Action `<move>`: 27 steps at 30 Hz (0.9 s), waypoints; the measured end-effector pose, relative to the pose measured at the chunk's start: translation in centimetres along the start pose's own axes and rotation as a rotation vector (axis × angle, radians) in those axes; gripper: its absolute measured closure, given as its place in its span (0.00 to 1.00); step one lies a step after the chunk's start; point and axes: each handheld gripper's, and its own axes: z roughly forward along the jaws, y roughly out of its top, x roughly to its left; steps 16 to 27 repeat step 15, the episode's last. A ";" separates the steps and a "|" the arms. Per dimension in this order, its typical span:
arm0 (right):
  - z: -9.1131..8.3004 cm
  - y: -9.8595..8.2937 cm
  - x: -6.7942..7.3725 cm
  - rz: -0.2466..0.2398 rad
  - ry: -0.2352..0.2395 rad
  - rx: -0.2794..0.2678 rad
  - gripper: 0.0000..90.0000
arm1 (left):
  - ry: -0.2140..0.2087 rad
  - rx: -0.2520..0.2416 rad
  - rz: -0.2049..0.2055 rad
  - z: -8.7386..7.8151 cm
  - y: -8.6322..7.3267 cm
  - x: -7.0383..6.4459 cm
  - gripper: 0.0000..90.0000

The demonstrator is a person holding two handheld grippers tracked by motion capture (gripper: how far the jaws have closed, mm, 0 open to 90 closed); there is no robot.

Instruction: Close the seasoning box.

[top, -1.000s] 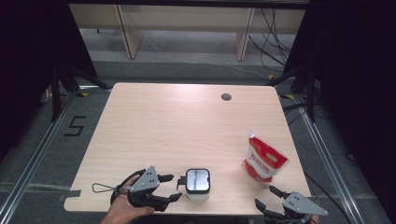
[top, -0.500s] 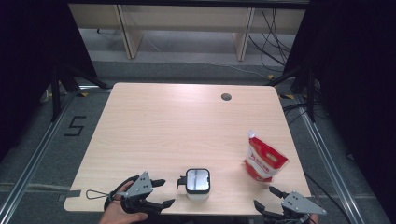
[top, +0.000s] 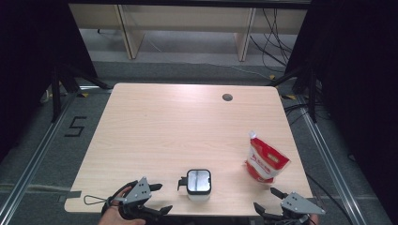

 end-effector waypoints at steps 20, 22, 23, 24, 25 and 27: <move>0.2 -0.1 -0.2 -0.001 -0.001 0.025 0.24 | -0.001 0.004 -0.018 0.5 -0.6 -0.1 0.23; 0.2 -0.1 -0.2 -0.001 -0.001 0.025 0.24 | -0.001 0.004 -0.018 0.5 -0.6 -0.1 0.23; 0.2 -0.1 -0.2 -0.001 -0.001 0.025 0.24 | -0.001 0.004 -0.018 0.5 -0.6 -0.1 0.23; 0.2 -0.1 -0.2 -0.001 -0.001 0.025 0.24 | -0.001 0.004 -0.018 0.5 -0.6 -0.1 0.23; 0.2 -0.1 -0.2 -0.001 -0.001 0.025 0.24 | -0.001 0.004 -0.018 0.5 -0.6 -0.1 0.23; 0.2 -0.1 -0.2 -0.001 -0.001 0.025 0.24 | -0.001 0.004 -0.018 0.5 -0.6 -0.1 0.23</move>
